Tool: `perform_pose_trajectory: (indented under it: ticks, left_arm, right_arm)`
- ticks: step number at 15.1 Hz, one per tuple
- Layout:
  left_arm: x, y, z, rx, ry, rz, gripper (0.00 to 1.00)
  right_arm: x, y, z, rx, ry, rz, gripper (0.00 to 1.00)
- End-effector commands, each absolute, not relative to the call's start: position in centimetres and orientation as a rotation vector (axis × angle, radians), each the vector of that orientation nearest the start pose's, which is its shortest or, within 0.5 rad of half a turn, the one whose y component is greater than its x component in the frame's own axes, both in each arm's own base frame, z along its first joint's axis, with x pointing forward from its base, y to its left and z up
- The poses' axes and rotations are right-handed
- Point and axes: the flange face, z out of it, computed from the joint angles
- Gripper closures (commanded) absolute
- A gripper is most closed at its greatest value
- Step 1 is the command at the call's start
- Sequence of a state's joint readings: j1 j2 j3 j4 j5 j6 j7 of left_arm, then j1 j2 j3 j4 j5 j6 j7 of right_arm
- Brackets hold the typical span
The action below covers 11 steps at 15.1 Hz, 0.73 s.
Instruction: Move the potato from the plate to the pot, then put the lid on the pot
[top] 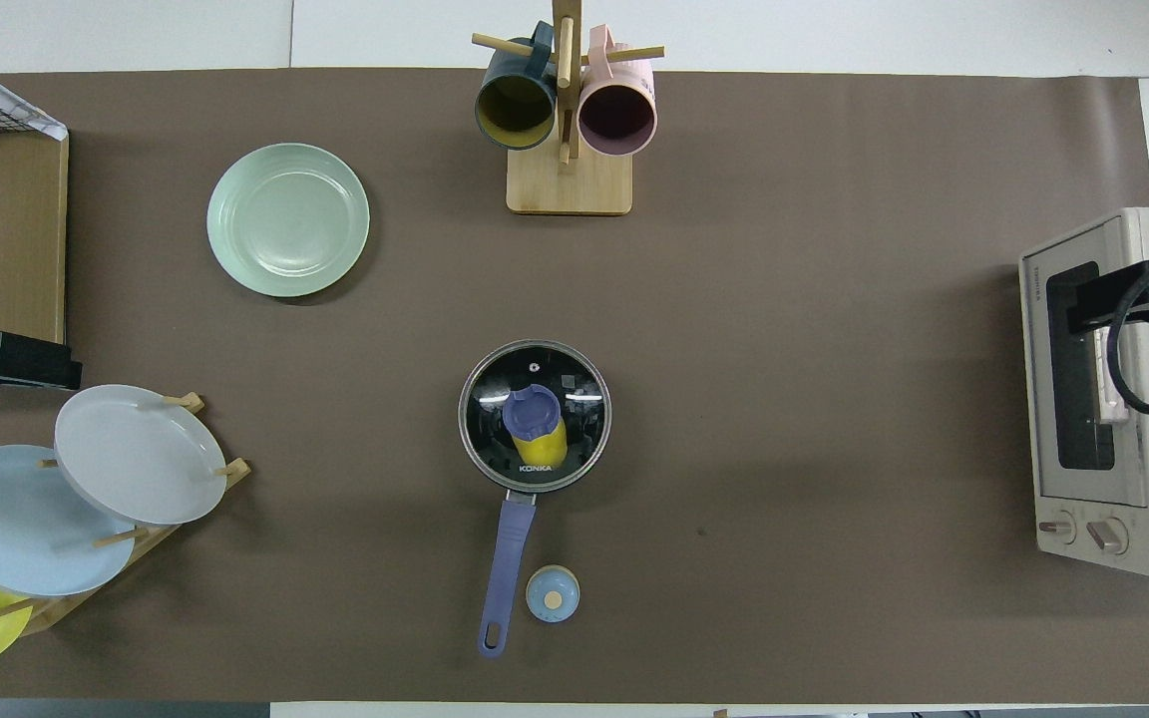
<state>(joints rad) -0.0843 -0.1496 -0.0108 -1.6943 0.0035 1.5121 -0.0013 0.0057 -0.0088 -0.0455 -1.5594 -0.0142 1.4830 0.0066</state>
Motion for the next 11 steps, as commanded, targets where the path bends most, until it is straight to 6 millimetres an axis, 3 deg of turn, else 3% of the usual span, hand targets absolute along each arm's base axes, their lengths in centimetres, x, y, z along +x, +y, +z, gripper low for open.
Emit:
perform_pose_trajectory:
  ticks: [1,11]
  left_arm:
    - [50.05,-4.85,63.81,-3.137,0.139,0.029,0.0]
    - [50.21,-4.83,63.48,-3.171,0.09,0.01,0.0]
  right_arm:
    - [53.63,-2.38,63.08,-3.133,0.048,0.113,0.0]
    - [53.85,-1.73,63.17,-3.135,0.024,0.077,0.0]
